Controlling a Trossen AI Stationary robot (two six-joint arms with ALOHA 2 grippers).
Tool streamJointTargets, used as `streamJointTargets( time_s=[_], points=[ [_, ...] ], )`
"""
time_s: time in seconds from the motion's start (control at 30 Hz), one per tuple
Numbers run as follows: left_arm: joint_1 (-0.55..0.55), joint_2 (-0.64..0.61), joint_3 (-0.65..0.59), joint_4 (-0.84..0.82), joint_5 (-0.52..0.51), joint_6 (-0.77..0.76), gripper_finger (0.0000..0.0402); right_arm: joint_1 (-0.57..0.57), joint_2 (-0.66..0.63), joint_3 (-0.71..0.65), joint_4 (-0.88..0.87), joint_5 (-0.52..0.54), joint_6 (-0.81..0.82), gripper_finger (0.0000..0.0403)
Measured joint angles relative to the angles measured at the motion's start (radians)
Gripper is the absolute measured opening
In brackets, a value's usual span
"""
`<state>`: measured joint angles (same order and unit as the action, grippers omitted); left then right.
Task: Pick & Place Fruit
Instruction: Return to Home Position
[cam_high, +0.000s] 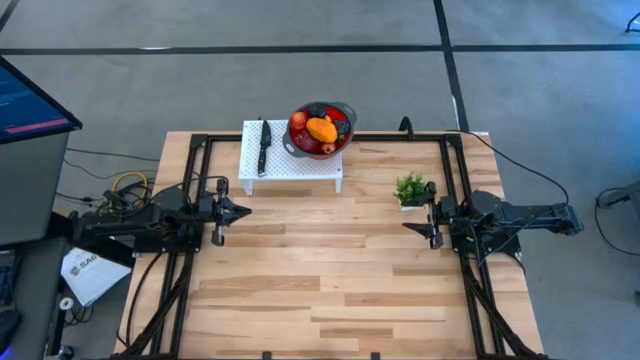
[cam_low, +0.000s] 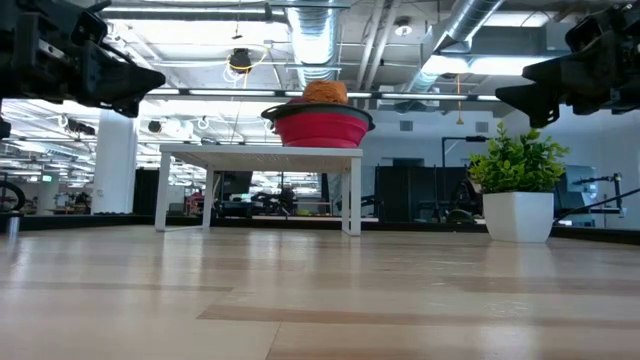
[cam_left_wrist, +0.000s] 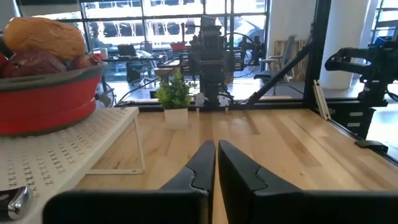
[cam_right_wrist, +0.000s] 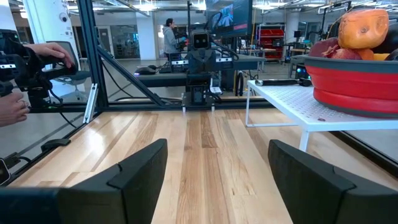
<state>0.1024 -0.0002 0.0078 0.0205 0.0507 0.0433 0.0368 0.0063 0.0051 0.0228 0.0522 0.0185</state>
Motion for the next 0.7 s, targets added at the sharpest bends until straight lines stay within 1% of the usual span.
streamJointTargets(
  time_s=[0.3, 0.5, 0.7],
  points=[
    [0.0, 0.0, 0.0, 0.0, 0.0, -0.011, 0.0016, 0.0, 0.0, 0.0, 0.0, 0.0, 0.0, 0.0273],
    [0.0, 0.0, -0.002, 0.043, 0.006, -0.011, 0.0017, 0.0, 0.0, 0.0, 0.0, 0.0, 0.0, 0.0273],
    [0.0, 0.0, -0.002, 0.053, 0.005, -0.011, 0.0017, 0.0, 0.0, 0.0, 0.0, 0.0, 0.0, 0.0273]
  ],
)
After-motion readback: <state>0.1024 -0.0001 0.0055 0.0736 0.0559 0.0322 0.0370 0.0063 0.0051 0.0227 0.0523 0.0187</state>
